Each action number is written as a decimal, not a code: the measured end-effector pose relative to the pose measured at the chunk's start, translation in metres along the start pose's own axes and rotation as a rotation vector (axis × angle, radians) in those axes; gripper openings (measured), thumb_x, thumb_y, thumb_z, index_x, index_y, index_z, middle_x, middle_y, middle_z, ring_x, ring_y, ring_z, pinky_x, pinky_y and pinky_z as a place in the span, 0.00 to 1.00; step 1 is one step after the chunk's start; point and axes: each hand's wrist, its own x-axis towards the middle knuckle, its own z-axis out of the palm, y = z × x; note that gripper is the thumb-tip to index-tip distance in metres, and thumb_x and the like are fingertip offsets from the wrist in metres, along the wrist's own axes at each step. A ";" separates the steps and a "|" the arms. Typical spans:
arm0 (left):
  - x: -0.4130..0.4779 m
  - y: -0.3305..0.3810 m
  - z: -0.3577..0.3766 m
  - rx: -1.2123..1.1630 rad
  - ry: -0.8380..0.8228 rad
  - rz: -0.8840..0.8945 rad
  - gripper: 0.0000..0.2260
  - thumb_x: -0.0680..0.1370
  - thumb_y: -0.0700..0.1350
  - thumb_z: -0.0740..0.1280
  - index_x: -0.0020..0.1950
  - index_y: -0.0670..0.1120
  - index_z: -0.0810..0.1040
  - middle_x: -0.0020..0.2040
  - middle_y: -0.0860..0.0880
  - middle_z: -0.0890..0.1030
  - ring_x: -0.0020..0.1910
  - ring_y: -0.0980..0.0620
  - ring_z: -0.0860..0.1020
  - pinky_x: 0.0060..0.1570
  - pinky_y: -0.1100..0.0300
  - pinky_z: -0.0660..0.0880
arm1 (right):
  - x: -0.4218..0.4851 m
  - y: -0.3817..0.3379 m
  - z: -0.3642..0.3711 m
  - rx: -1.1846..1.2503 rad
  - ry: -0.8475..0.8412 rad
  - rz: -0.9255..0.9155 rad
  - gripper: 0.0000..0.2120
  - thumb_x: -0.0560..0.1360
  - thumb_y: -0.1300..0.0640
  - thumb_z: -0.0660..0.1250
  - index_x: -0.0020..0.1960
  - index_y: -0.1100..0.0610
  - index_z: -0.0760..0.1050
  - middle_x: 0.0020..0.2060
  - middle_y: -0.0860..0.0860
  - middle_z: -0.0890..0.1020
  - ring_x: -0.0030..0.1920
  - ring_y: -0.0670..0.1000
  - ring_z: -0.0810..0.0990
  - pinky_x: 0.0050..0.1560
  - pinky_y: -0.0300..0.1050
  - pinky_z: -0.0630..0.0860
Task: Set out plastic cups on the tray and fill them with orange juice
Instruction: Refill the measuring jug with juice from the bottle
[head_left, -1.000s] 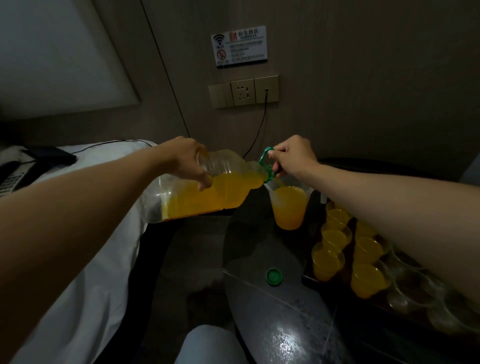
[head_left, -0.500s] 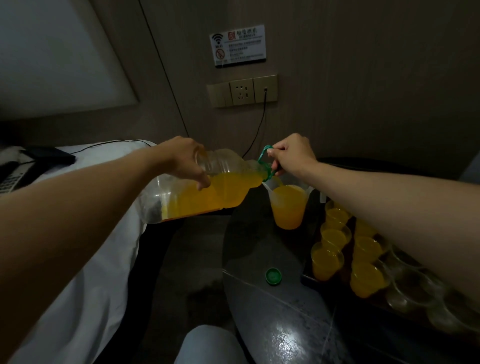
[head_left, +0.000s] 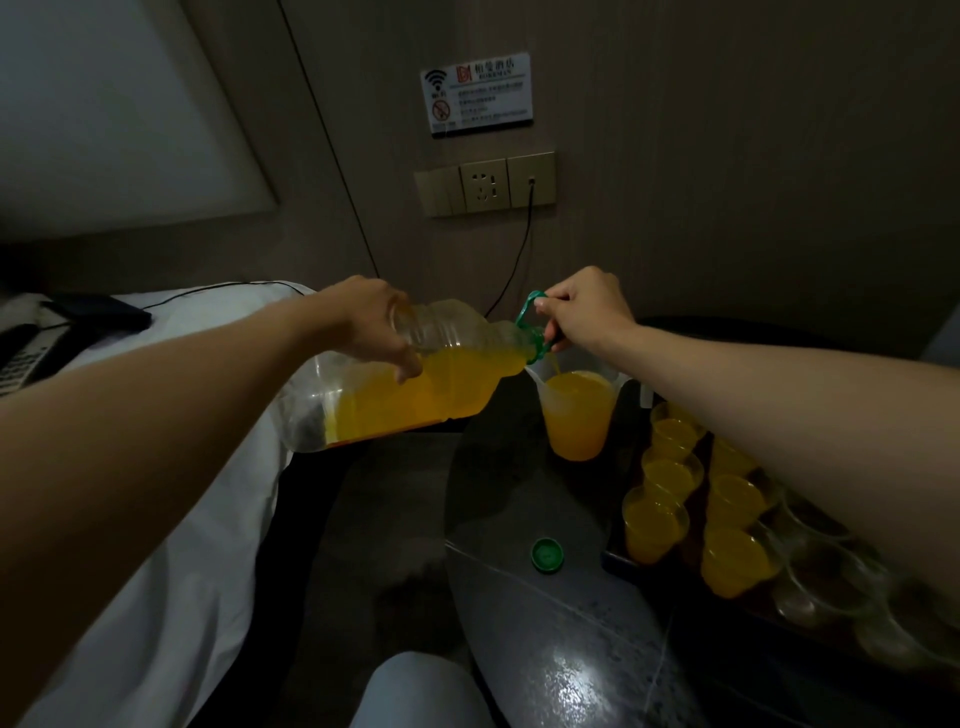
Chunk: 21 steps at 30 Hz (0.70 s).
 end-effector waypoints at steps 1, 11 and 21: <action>0.000 0.000 0.001 0.000 0.000 0.001 0.23 0.66 0.54 0.79 0.56 0.53 0.76 0.51 0.50 0.77 0.48 0.51 0.75 0.40 0.59 0.70 | 0.000 0.000 0.000 0.002 0.003 -0.001 0.09 0.81 0.59 0.68 0.47 0.61 0.84 0.33 0.56 0.84 0.35 0.52 0.86 0.34 0.41 0.83; -0.002 0.001 0.001 -0.010 -0.004 0.004 0.23 0.67 0.53 0.79 0.59 0.52 0.76 0.52 0.49 0.78 0.48 0.51 0.76 0.38 0.61 0.69 | 0.001 0.002 0.001 -0.009 0.000 -0.008 0.09 0.81 0.59 0.68 0.48 0.61 0.84 0.33 0.56 0.84 0.34 0.51 0.86 0.34 0.40 0.83; 0.000 0.000 -0.001 0.006 -0.005 0.000 0.23 0.67 0.54 0.79 0.58 0.54 0.76 0.50 0.50 0.77 0.45 0.54 0.74 0.36 0.62 0.68 | 0.002 0.005 0.004 0.000 -0.016 0.016 0.08 0.81 0.58 0.67 0.51 0.60 0.84 0.34 0.55 0.85 0.35 0.49 0.85 0.31 0.36 0.80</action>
